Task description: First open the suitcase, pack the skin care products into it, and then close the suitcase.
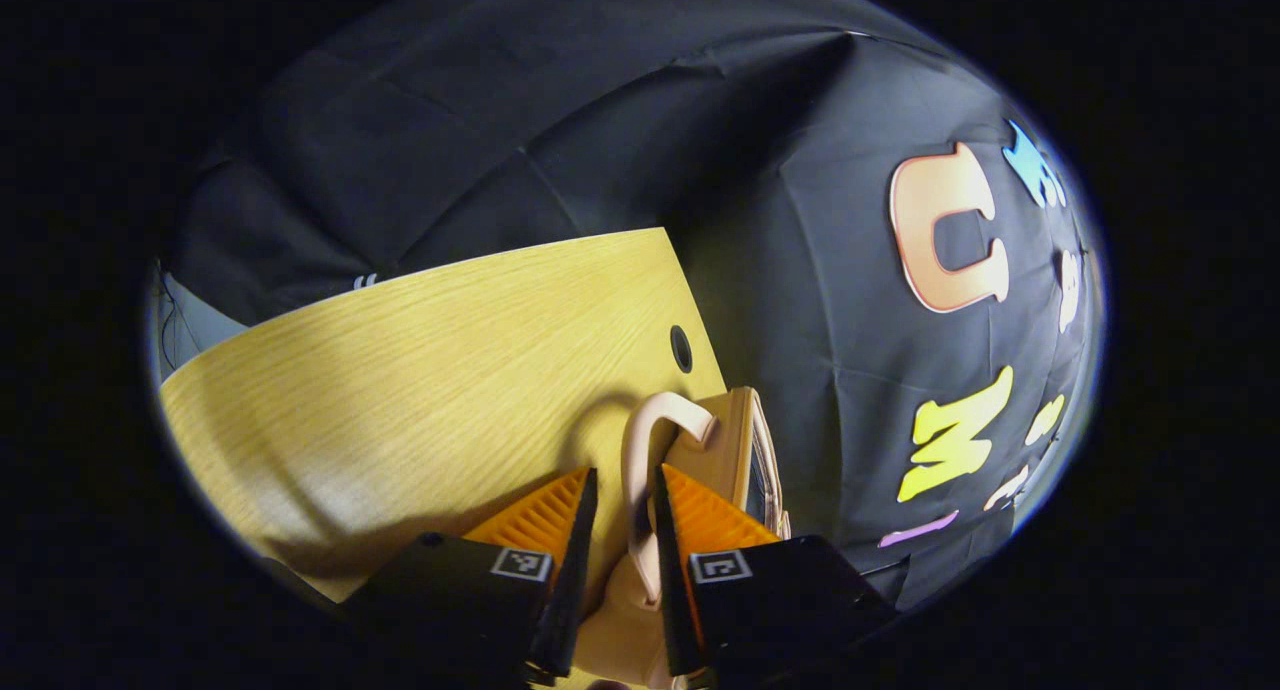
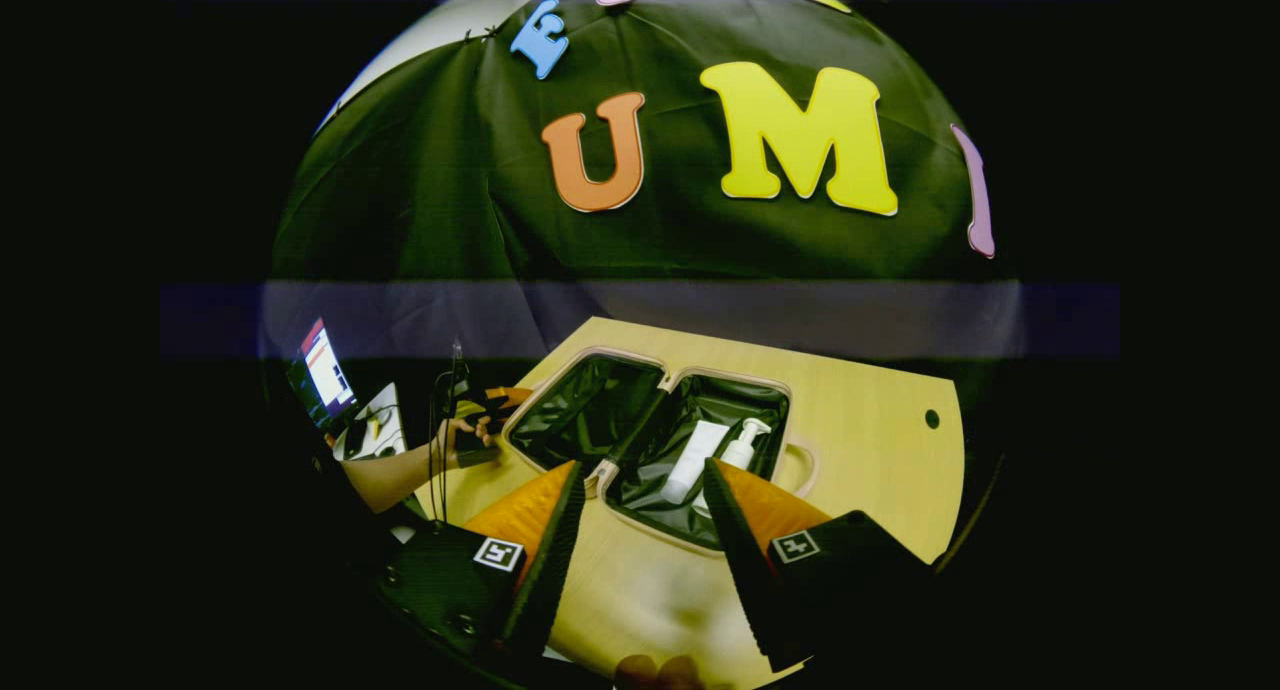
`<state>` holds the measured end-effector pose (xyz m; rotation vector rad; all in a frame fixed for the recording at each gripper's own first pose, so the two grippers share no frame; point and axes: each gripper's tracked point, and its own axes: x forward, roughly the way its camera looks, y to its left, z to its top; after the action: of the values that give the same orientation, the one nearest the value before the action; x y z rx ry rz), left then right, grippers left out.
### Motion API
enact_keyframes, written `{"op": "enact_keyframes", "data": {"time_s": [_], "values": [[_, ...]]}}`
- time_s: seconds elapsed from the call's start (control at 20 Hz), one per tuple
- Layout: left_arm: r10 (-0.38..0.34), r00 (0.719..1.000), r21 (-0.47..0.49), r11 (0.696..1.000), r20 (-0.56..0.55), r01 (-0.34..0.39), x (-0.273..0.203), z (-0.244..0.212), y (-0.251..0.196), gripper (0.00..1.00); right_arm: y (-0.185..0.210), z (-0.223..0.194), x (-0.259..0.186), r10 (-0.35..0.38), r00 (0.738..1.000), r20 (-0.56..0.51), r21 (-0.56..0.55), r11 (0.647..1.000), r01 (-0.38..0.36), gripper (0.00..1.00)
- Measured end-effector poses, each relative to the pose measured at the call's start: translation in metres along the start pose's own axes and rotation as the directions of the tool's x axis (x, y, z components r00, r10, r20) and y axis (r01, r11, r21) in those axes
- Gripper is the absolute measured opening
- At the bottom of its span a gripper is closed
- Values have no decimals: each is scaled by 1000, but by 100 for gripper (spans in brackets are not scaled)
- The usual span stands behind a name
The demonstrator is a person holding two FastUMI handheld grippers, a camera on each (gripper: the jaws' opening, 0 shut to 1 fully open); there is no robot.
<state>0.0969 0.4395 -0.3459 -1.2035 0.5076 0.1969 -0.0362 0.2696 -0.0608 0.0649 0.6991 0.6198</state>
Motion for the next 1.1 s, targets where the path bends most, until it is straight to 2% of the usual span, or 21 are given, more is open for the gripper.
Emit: {"op": "enact_keyframes", "data": {"time_s": [0.25,0.35,0.5,0.55,0.6,0.7,0.85,0.95,1.1], "values": [[20,1000,86,996,-11,-19,5,2,-10,16,-3,3,-4,-56,998,32,-9,998,57,72],[42,999,139,989,-2,-41,-2,4,-26,10,-13,6,-6,-119,991,60,-17,993,120,72],[44,997,280,958,60,-59,-18,20,-68,8,-46,14,-27,-222,966,131,9,975,222,72],[22,997,335,941,77,-46,-26,22,-93,8,-53,17,-32,-245,958,153,36,970,242,67],[7,995,399,916,96,-45,-34,22,-117,6,-60,18,-37,-261,950,170,63,965,254,72],[-29,992,546,837,119,-41,-47,14,-165,6,-72,21,-49,-287,938,194,110,956,270,72],[-77,986,729,682,150,-58,-65,-14,-233,7,-96,22,-74,-339,912,231,148,939,311,72],[-114,977,818,569,181,-85,-70,-44,-274,8,-121,16,-98,-392,882,262,165,918,360,72],[-165,967,900,422,194,-108,-73,-108,-320,9,-157,7,-132,-484,826,289,181,875,449,72]]}}
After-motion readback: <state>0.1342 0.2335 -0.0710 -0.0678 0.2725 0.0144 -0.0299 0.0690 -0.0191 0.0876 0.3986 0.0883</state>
